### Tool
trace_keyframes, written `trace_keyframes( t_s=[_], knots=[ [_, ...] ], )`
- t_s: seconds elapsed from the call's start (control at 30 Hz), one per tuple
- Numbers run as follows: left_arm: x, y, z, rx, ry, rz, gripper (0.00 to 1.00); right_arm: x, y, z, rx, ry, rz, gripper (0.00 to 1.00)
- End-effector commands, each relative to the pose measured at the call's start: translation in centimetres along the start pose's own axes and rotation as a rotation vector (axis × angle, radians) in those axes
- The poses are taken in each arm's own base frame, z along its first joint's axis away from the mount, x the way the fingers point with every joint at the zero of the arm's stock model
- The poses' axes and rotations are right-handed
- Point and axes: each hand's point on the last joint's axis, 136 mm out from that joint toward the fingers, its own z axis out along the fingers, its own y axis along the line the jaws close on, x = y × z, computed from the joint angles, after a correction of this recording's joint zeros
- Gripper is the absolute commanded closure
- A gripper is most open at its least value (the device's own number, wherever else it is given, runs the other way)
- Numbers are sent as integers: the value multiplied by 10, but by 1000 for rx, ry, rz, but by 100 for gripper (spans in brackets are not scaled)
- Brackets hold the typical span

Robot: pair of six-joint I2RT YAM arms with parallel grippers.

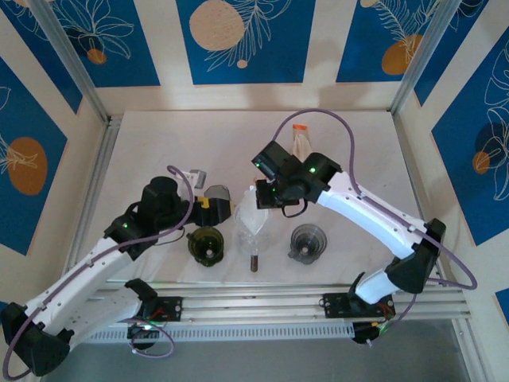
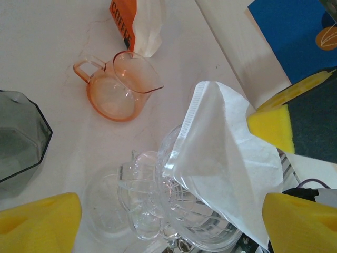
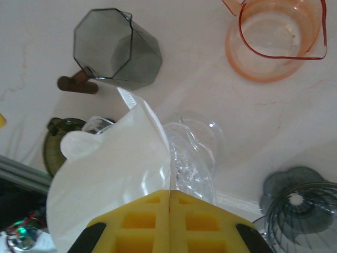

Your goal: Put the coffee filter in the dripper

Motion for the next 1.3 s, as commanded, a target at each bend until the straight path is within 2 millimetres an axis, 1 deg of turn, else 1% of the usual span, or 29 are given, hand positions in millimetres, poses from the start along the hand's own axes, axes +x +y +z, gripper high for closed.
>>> trace_keyframes(
  t_s=[0.0,0.07,0.13,0.33,0.57,0.67,0.73,0.77,0.9,0.97,1.0,1.1,1.13,1.27],
  knots=[
    [0,-11,2,48,18,44,9,7,-15,4,137,25,-104,100],
    [2,-13,6,67,28,43,8,5,-15,7,173,19,-132,100],
    [5,-9,10,60,44,37,7,5,-15,10,200,16,-155,100],
    [15,-6,23,80,88,19,11,3,-11,15,232,2,-191,100],
    [31,8,33,30,158,11,26,5,-5,19,236,-4,-212,100],
    [34,11,33,10,168,12,34,4,-5,18,235,-14,-211,97],
    [34,13,34,5,170,12,37,2,-3,14,228,-33,-212,93],
    [35,13,34,4,172,11,38,0,-2,10,224,-53,-215,89],
    [35,14,36,1,176,6,38,-6,-4,-5,203,-126,-200,68],
    [35,14,37,1,178,3,38,-6,-6,-10,188,-148,-189,63],
    [36,15,38,-3,180,0,38,-5,-8,-10,187,-151,-182,62],
    [34,15,38,-4,173,-3,38,1,-15,-8,188,-143,-158,63],
    [34,15,38,-6,171,-4,38,3,-18,-6,187,-138,-152,65],
    [35,15,40,-4,179,-9,38,11,-20,8,164,-109,-141,81]
  ],
)
